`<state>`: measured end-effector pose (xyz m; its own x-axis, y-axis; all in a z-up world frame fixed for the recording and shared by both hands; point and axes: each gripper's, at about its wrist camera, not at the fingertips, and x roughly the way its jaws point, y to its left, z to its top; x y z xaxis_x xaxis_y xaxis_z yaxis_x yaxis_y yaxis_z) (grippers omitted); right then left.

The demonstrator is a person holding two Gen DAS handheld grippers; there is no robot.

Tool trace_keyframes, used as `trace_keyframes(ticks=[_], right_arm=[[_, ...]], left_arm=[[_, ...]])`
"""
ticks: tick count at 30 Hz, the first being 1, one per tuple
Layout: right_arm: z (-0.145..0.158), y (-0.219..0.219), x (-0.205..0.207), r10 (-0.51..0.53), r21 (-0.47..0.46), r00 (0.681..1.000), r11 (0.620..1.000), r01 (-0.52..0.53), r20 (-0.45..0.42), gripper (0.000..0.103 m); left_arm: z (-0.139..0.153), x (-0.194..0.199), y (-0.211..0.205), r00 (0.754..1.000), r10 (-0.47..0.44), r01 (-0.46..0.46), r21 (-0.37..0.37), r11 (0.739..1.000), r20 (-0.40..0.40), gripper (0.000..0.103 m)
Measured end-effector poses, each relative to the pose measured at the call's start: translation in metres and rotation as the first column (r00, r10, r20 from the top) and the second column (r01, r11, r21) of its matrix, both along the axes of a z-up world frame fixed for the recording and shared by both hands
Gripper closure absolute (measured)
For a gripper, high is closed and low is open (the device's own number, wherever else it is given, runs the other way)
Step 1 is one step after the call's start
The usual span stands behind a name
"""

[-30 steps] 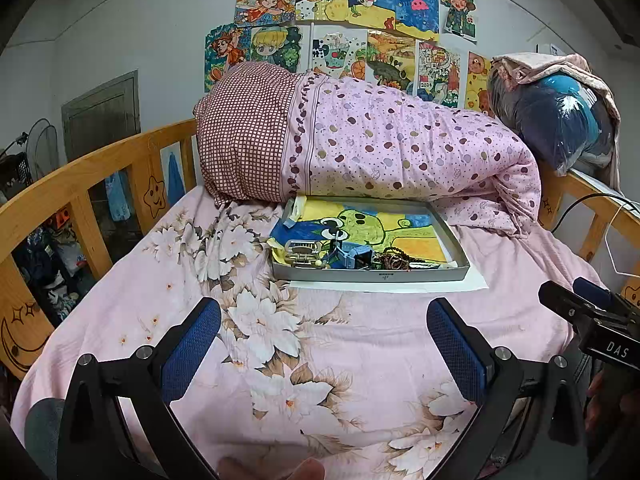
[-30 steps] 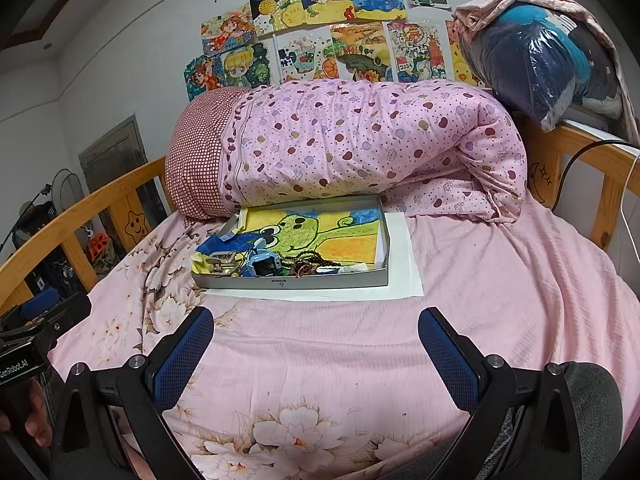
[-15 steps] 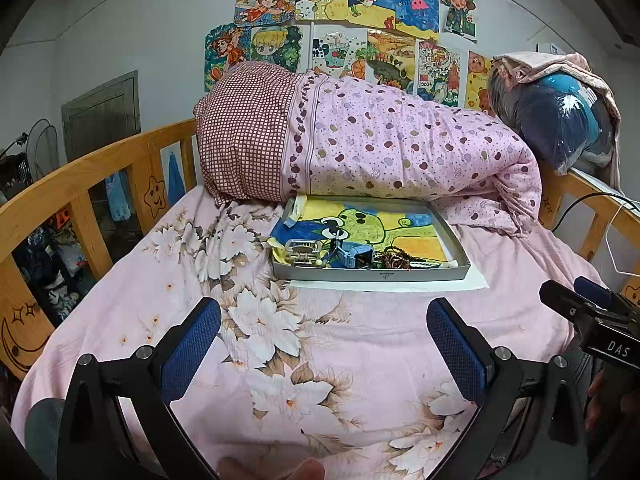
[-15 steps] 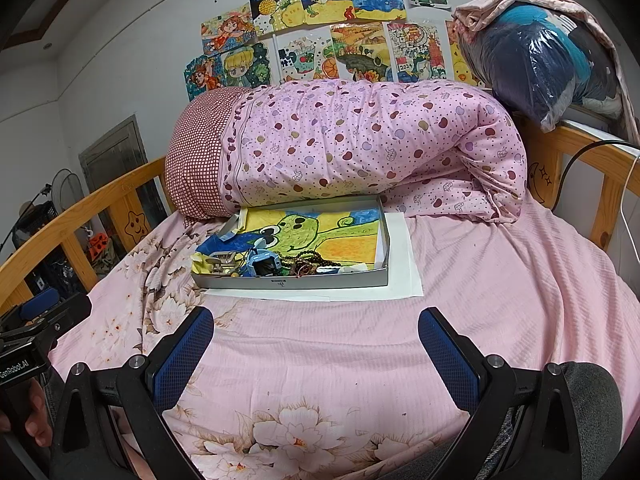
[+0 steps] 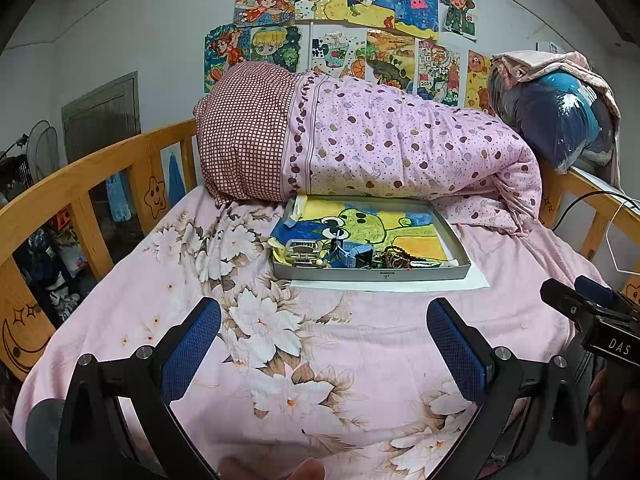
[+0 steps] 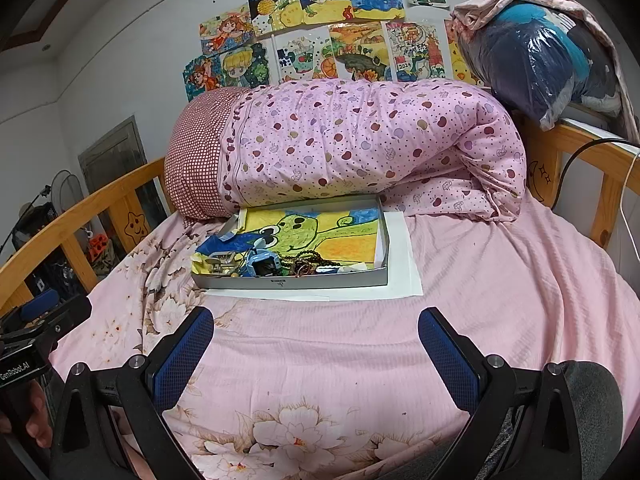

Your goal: Organize jewelry

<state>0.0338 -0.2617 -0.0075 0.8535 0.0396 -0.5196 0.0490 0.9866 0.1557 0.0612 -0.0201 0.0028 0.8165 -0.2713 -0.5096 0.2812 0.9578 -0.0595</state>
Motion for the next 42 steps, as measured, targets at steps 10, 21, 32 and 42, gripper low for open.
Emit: trace_keyframes(ticks=[10,21,32,42], right_arm=[[0.0003,-0.0001,0.0001,0.000,0.001,1.000,1.000,0.000,0.000,0.000],[0.0005,-0.0003,0.0002,0.000,0.001,1.000,1.000,0.000,-0.001,0.000],[0.0002,-0.0004,0.0002,0.000,0.002,1.000,1.000,0.000,-0.001,0.000],[0.0006,-0.0009,0.0002,0.000,0.002,1.000,1.000,0.000,-0.001,0.000]], left_arm=[[-0.0009,0.0001,0.0014,1.000,-0.002,0.002,0.000,1.000,0.000,0.002],[-0.0008,0.0004,0.0018,1.000,-0.003,0.003,0.001,1.000,-0.001,0.002],[-0.0006,0.0009,0.0021,1.000,-0.004,0.004,0.002,1.000,-0.001,0.002],[-0.0002,0.0010,0.0022,1.000,-0.005,0.005,0.003,1.000,0.000,0.002]])
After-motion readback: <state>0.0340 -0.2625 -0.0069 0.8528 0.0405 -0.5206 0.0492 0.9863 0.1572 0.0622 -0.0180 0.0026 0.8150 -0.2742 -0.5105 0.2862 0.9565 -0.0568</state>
